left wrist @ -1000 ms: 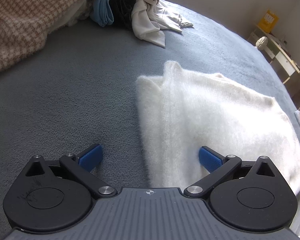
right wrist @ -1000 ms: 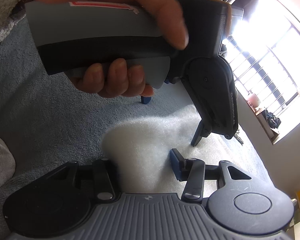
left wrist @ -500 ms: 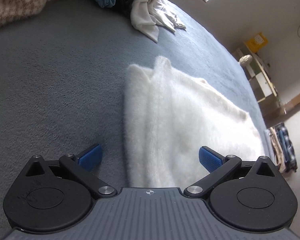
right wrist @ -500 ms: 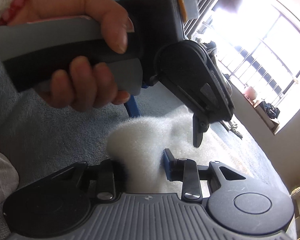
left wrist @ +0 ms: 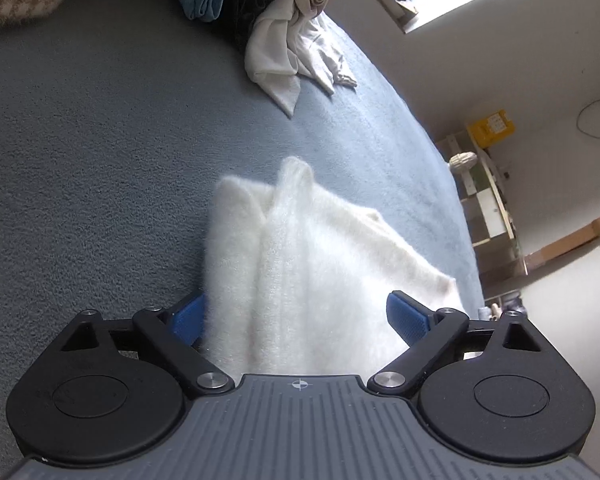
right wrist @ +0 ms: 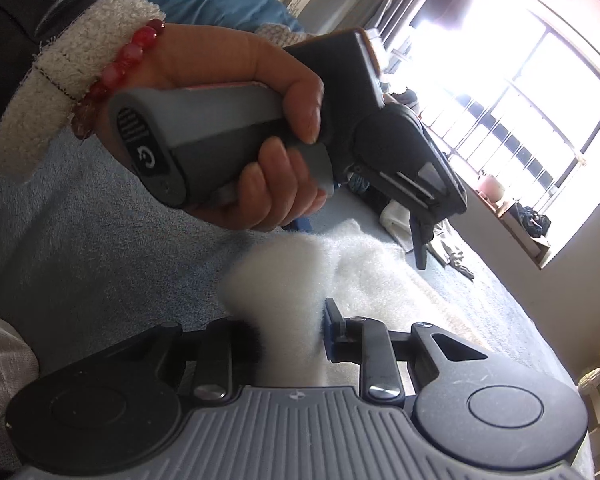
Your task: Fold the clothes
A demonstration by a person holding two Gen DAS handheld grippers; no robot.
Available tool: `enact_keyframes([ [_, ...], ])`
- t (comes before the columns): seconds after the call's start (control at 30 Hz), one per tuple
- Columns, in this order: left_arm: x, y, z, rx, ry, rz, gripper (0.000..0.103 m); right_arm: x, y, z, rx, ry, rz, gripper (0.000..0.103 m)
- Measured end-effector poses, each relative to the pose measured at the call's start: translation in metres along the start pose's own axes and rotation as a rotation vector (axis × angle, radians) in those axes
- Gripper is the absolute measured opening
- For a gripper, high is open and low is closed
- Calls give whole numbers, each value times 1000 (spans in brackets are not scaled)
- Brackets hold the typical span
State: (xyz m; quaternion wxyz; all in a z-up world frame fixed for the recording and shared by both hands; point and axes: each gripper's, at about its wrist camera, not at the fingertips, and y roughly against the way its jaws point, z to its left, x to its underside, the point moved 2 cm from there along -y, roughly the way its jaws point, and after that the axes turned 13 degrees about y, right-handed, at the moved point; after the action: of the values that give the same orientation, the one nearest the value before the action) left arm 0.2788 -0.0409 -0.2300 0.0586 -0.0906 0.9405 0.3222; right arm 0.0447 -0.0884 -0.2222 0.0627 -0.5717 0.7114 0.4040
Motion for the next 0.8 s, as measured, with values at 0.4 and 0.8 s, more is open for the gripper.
enact_keyframes([
  [0.4,-8,-16,6,7,26,45,62,5,-6,-10,16,-15,-13,26],
  [0.8,0,-19,-13,-89,-89,17,59,3,-9,12,11,-13,51,43],
])
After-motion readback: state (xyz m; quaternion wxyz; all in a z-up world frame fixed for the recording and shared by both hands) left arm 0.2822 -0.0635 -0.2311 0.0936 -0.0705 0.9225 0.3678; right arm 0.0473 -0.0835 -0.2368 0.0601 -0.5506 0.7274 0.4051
